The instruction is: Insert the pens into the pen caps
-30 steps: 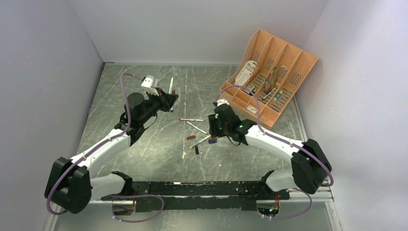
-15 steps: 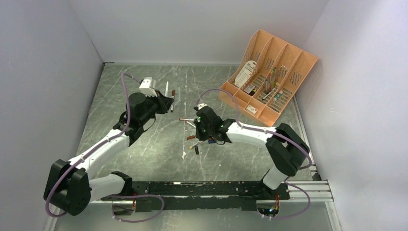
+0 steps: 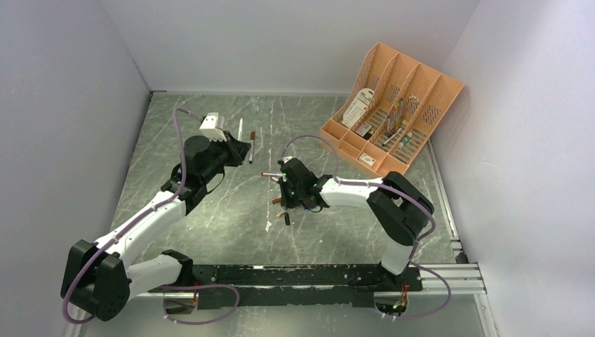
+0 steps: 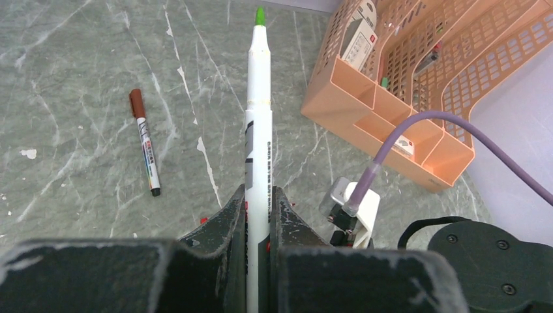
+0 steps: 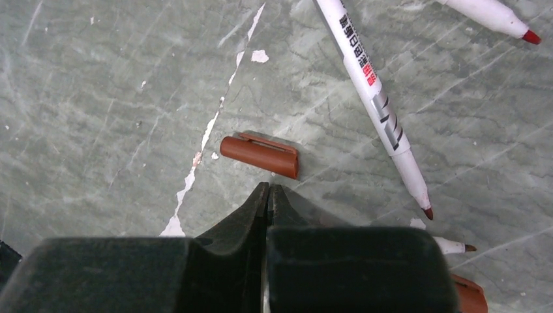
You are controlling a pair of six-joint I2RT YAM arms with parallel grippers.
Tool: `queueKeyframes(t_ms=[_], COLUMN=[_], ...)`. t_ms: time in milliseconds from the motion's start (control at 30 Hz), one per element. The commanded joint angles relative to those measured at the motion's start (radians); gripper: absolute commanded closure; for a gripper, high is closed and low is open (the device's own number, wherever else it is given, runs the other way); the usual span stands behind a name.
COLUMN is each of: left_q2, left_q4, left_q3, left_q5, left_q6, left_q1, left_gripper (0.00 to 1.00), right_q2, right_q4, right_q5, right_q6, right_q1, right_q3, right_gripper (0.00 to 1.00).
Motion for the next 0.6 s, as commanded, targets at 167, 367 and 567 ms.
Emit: queueKeyframes(t_ms=[167, 367, 567], left_q2=[-0.010, -0.021, -0.034], left_q4=[0.019, 0.022, 0.014], left_q3=[0.014, 0.015, 0.006], left_q5=[0.016, 0.025, 0.025], left_q6=[0.000, -0.005, -0.008], left_q1=[0.009, 0.009, 0.012], left_gripper=[0.93, 0.93, 0.93], right_q2=[0.086, 0.130, 0.183], right_q4=[0.017, 0.000, -0.052], right_q5=[0.044, 0.099, 0.165], right_q6=[0.011, -0.005, -0.024], right_q1=[-0.002, -0.008, -0.014], right_q3=[0.102, 0.170, 0.243], right_gripper=[1.00, 1.00, 1.00])
